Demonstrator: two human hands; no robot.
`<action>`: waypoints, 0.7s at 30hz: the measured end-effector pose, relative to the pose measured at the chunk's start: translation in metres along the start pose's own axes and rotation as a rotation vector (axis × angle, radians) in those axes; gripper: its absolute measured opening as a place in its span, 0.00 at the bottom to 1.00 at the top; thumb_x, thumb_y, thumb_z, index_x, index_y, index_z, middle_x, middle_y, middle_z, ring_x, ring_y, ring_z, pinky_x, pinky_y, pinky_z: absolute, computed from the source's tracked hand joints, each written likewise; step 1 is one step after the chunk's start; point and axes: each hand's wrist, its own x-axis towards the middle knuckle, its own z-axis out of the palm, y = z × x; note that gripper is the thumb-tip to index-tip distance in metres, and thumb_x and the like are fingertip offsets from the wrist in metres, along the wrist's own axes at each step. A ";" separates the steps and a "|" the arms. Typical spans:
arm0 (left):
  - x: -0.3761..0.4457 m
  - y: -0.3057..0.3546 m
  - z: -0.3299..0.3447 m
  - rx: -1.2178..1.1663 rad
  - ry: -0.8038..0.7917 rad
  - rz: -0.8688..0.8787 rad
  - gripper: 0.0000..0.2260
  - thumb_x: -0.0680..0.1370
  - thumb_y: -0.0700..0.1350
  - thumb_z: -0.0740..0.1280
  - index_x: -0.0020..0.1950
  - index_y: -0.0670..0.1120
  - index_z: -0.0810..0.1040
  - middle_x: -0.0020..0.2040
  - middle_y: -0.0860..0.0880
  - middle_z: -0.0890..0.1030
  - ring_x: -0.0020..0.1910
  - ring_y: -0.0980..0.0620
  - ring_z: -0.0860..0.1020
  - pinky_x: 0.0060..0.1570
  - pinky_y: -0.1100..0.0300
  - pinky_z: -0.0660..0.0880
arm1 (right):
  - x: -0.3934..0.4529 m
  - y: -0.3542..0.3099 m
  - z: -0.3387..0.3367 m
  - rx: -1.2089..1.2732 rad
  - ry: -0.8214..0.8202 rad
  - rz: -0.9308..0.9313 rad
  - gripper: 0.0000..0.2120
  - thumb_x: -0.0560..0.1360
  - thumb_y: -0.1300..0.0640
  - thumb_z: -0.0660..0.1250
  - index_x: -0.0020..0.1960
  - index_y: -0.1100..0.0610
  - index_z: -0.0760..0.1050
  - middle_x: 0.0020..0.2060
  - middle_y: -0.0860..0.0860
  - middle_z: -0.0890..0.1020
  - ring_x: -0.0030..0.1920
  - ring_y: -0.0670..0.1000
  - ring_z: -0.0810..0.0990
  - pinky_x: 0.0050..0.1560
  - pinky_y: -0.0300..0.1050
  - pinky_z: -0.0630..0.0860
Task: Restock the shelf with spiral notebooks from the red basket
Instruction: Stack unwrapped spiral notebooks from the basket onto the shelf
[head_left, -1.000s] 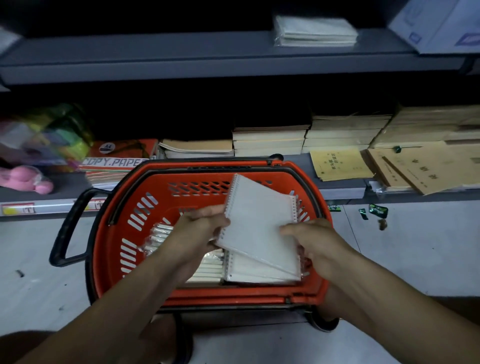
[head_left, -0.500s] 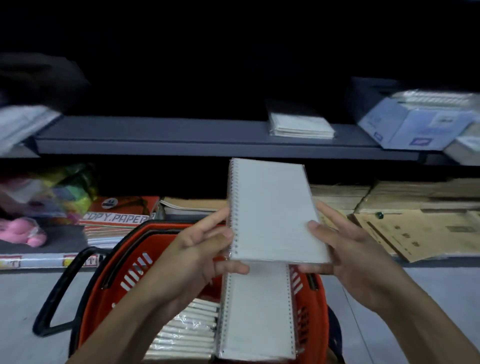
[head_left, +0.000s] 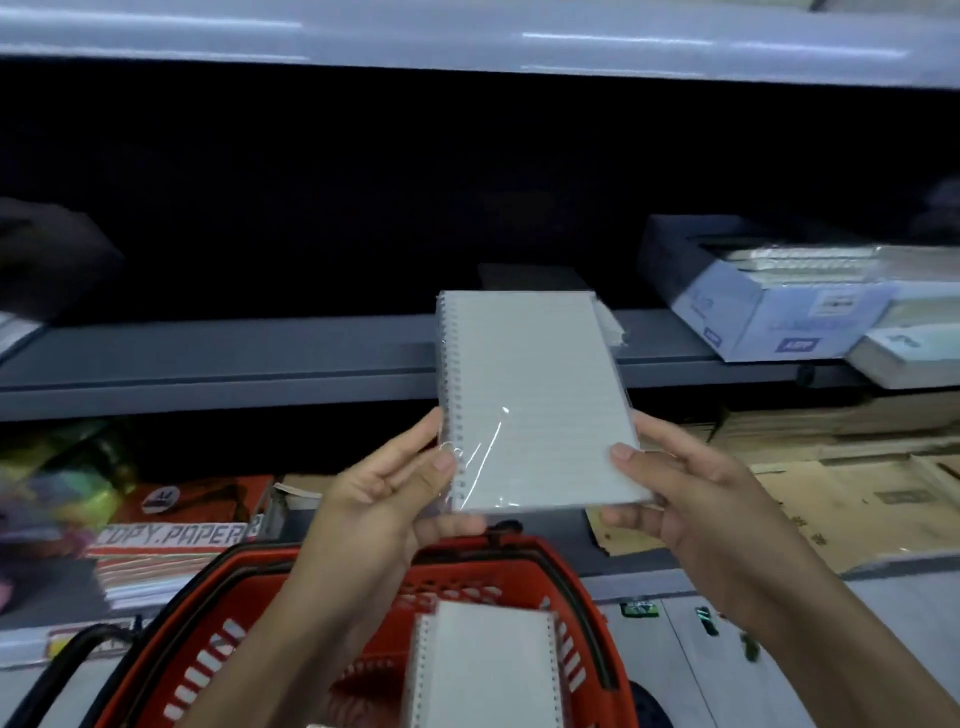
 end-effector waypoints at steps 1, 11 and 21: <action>0.013 0.006 0.008 0.009 0.007 0.002 0.20 0.77 0.38 0.67 0.70 0.46 0.76 0.58 0.47 0.85 0.50 0.49 0.85 0.38 0.60 0.82 | 0.011 -0.007 -0.002 0.016 0.040 -0.006 0.18 0.77 0.62 0.68 0.67 0.54 0.77 0.53 0.53 0.87 0.46 0.51 0.87 0.40 0.43 0.82; 0.123 0.028 0.057 0.141 0.195 -0.019 0.13 0.80 0.40 0.67 0.65 0.38 0.77 0.58 0.42 0.83 0.42 0.53 0.87 0.51 0.57 0.83 | 0.129 -0.047 -0.024 -0.004 0.161 0.063 0.14 0.78 0.63 0.70 0.62 0.65 0.78 0.50 0.57 0.84 0.48 0.53 0.86 0.42 0.44 0.84; 0.123 -0.006 0.057 0.540 0.356 0.246 0.17 0.74 0.47 0.75 0.62 0.50 0.81 0.40 0.54 0.86 0.35 0.60 0.83 0.39 0.73 0.75 | 0.123 -0.017 -0.033 -0.472 0.338 -0.251 0.13 0.73 0.55 0.76 0.57 0.53 0.82 0.44 0.49 0.86 0.33 0.43 0.84 0.41 0.36 0.79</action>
